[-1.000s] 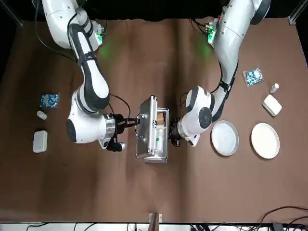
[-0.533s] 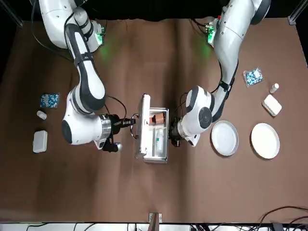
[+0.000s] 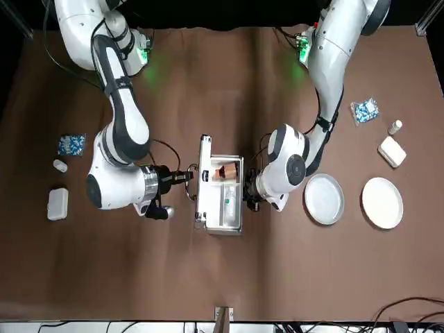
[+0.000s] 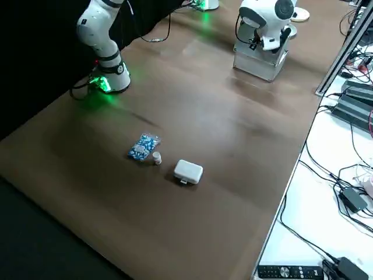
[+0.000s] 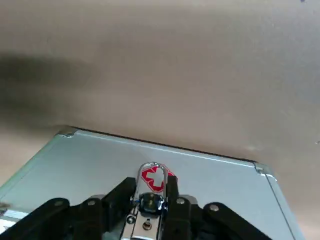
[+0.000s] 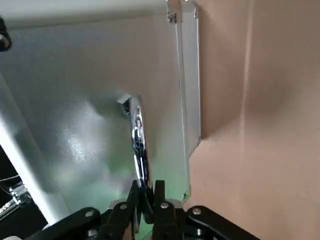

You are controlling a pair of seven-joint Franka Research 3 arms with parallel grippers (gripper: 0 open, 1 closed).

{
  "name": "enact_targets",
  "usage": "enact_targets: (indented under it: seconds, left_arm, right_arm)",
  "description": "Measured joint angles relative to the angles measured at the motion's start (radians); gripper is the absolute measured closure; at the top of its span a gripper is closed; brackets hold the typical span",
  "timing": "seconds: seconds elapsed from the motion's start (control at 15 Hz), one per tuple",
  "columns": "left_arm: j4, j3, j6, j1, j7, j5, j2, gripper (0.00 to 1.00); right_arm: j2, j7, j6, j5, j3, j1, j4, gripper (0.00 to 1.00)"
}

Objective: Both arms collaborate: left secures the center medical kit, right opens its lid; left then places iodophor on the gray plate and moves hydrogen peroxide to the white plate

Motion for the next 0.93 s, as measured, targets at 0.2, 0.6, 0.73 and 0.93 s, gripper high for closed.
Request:
enact_targets:
  seconds: [0.2,0.6,0.73,0.93]
  left_arm:
    - [0.000,0.000,0.000,0.000,0.000,0.000,0.000,0.68]
    - [0.000,0.002,-0.002,0.000,0.000,0.001,0.000,0.68]
    - [0.000,0.002,-0.002,0.000,0.000,0.001,0.000,0.68]
    - [0.000,0.001,-0.002,0.000,0.000,0.001,-0.001,0.68]
  right_arm:
    - [-0.001,-0.002,-0.003,-0.013,-0.001,-0.002,-0.001,0.87]
    - [-0.001,-0.011,-0.014,-0.055,-0.008,-0.013,-0.016,0.87]
    - [-0.002,-0.013,-0.014,-0.055,-0.007,-0.014,-0.017,0.87]
    - [0.016,-0.008,0.041,-0.056,-0.005,-0.007,-0.030,0.83]
